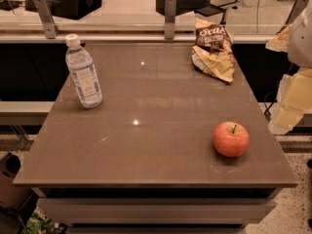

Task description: Move apple near blue plastic bottle

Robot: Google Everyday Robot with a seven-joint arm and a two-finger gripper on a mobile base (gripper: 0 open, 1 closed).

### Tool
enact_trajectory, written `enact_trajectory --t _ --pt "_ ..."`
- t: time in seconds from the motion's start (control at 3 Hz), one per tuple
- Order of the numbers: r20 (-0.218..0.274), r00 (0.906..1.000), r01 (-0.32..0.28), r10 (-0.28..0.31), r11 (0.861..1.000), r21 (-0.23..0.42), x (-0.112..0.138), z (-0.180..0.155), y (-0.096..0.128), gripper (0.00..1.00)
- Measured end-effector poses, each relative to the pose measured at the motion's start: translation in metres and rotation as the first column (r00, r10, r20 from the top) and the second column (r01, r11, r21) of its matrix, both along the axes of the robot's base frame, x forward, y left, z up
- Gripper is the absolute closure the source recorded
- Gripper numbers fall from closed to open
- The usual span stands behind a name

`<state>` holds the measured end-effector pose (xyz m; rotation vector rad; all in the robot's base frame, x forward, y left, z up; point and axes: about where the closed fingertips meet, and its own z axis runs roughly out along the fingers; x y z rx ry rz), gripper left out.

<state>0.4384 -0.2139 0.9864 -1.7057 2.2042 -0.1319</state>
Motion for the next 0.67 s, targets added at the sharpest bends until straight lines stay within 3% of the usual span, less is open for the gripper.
enact_trajectory --t 0.33,0.67 --pt "0.0 1.0 0.0 0.0 1.0 0.0 0.0 0.0 0.0 0.0" --pt "0.002 1.0 -0.009 0.009 0.999 0.051 -0.0005 -0.0032 -0.0021 0.0"
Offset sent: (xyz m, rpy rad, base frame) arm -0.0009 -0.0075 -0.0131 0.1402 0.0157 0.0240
